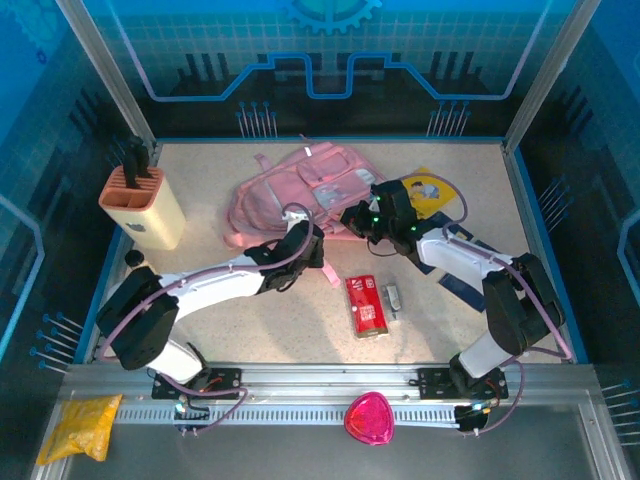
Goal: Pack books, pencil case, and school supplies into a backpack
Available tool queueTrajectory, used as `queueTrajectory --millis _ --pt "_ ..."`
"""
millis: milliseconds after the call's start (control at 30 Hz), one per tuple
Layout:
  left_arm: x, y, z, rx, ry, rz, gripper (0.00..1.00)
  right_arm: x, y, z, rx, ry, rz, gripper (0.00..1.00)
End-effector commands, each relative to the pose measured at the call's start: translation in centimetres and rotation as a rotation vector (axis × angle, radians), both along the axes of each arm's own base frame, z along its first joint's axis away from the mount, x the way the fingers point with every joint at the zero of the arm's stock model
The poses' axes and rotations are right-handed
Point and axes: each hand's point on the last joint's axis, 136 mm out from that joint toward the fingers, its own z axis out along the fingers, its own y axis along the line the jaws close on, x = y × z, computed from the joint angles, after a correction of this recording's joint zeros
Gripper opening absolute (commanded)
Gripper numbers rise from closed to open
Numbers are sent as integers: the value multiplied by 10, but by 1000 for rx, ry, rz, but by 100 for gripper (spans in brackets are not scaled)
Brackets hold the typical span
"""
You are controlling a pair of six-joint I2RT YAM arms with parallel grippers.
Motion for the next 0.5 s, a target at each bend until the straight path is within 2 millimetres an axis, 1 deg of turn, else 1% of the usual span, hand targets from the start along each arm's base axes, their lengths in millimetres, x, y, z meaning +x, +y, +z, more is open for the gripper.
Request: queueTrajectory --millis 0,67,167,200,267,333,400,467 --pt "-13 23 -5 11 55 -9 0 23 -9 34 -9 -110 11 0" --pt "-18 37 -6 6 98 30 0 27 -11 34 -15 -116 20 0" --pt "-24 51 -4 41 103 44 0 34 -14 35 -33 -122 31 0" --pt "-27 56 -7 52 119 52 0 36 -16 34 -48 -123 37 0" --pt "-30 61 -10 48 143 47 0 40 -20 30 -63 -116 44 0" --pt "-35 59 -12 36 159 16 0 46 -23 26 -56 -104 52 0" --pt "-40 52 -11 8 189 -17 0 54 -26 24 -57 -96 61 0" --pt "-45 41 -4 -28 220 -58 0 62 -29 22 -84 -105 67 0"
